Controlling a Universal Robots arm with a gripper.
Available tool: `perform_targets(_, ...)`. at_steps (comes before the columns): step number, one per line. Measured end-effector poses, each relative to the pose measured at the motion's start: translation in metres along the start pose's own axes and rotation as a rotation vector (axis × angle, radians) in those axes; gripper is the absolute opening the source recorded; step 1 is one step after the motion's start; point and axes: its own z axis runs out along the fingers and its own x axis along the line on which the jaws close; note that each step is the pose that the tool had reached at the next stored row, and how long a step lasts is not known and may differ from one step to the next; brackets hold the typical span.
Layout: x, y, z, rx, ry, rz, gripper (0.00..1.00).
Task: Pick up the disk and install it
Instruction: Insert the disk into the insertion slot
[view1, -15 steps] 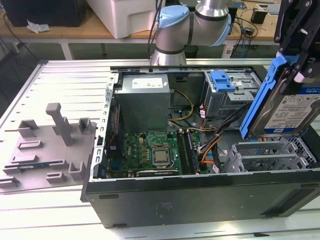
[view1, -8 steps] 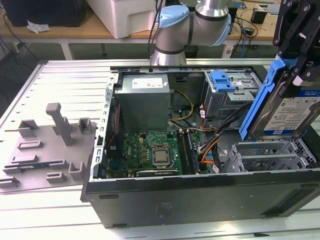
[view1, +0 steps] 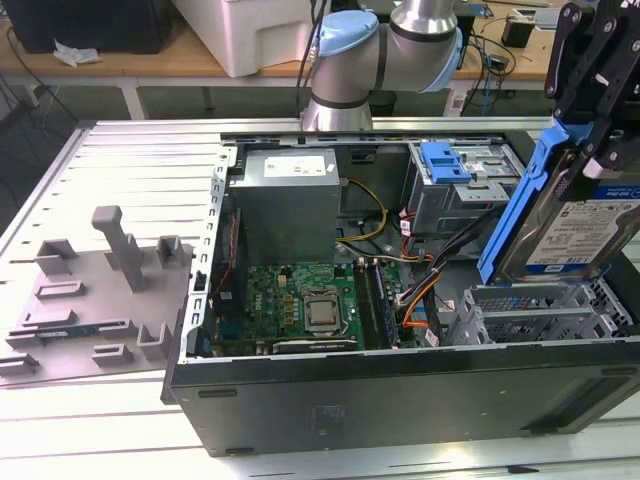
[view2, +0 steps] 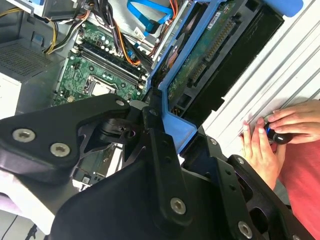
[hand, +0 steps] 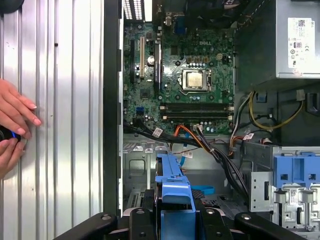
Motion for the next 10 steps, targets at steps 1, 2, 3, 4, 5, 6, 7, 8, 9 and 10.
perform_targets(1, 0.0, -0.0002, 0.0005, 0.0, 0.0, 0.0, 0.37)
perform_targets(2, 0.0001, -0.0003, 0.001, 0.0, -0.0001, 0.0, 0.37)
perform_targets(3, 0.0001, -0.0005, 0.0014, 0.0, 0.0, 0.0, 0.37)
perform_targets(4, 0.0002, -0.0007, 0.0019, 0.0, -0.0001, 0.0, 0.37)
perform_targets(5, 0.0002, -0.0009, 0.0025, 0.0, 0.0, 0.0, 0.37)
perform_targets(6, 0.0003, -0.0011, 0.0029, 0.0, 0.0, 0.0, 0.37)
perform_targets(7, 0.0003, -0.0013, 0.0034, 0.0, 0.0001, 0.0, 0.37)
perform_targets(8, 0.0003, -0.0014, 0.0038, 0.0, 0.0, 0.0, 0.37)
perform_targets(9, 0.0003, -0.0015, 0.0044, 0.0, 0.0001, 0.0, 0.37)
perform_targets(10, 0.0003, -0.0016, 0.0048, 0.0, 0.0, 0.0, 0.37)
